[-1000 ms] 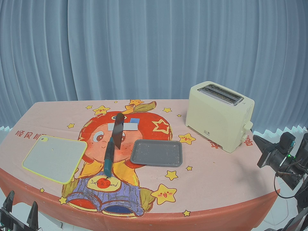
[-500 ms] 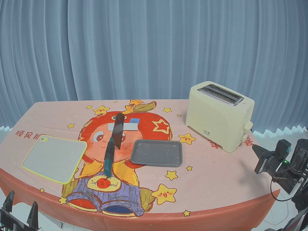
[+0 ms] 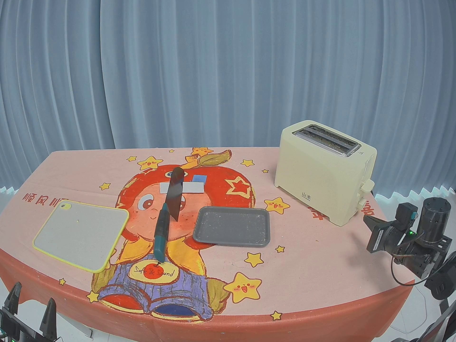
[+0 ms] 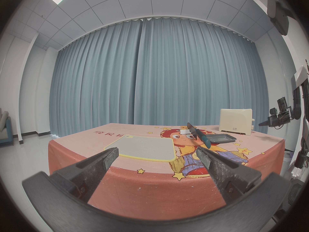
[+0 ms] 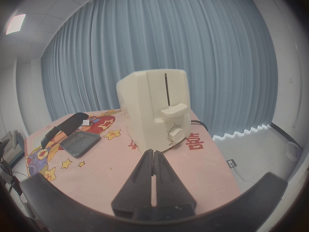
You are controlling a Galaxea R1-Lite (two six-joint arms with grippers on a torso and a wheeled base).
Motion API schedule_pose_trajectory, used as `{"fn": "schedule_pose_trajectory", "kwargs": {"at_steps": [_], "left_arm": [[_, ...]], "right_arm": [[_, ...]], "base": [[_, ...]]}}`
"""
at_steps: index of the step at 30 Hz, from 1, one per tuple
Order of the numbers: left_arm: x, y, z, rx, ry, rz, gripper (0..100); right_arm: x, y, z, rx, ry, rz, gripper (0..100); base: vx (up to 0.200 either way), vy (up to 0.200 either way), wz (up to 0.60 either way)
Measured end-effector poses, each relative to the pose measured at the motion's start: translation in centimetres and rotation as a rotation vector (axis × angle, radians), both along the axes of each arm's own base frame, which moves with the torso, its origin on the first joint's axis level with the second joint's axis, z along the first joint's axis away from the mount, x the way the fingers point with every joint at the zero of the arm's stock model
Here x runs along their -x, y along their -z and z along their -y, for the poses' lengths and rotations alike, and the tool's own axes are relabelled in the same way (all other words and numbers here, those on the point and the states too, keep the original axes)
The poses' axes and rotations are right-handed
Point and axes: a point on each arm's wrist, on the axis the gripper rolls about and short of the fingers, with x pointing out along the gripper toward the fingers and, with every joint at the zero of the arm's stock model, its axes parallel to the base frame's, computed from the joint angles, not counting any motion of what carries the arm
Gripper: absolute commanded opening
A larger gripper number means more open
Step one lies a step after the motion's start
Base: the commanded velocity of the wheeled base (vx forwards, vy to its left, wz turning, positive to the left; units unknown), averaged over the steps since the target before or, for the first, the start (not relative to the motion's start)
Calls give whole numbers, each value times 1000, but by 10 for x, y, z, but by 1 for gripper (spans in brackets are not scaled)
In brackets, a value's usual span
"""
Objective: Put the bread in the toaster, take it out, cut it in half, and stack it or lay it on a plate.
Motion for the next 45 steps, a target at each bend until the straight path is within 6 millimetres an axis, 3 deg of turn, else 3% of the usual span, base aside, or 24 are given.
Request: {"fn": "schedule_pose_trajectory", "kwargs": {"at_steps": [7,18,45], "left_arm": [[0,0,0,0,0,0,100],[0,0,0,0,0,0,100],[0,0,0,0,0,0,100]], "right_arm": [[-16,-4,-2,-20,-13,-23,0],[-24,3,5,-24,29,-53,0],[-39,-4,20,-70,26,-20,0]], "base": [[0,0,0],[0,0,0],[0,0,0]]}}
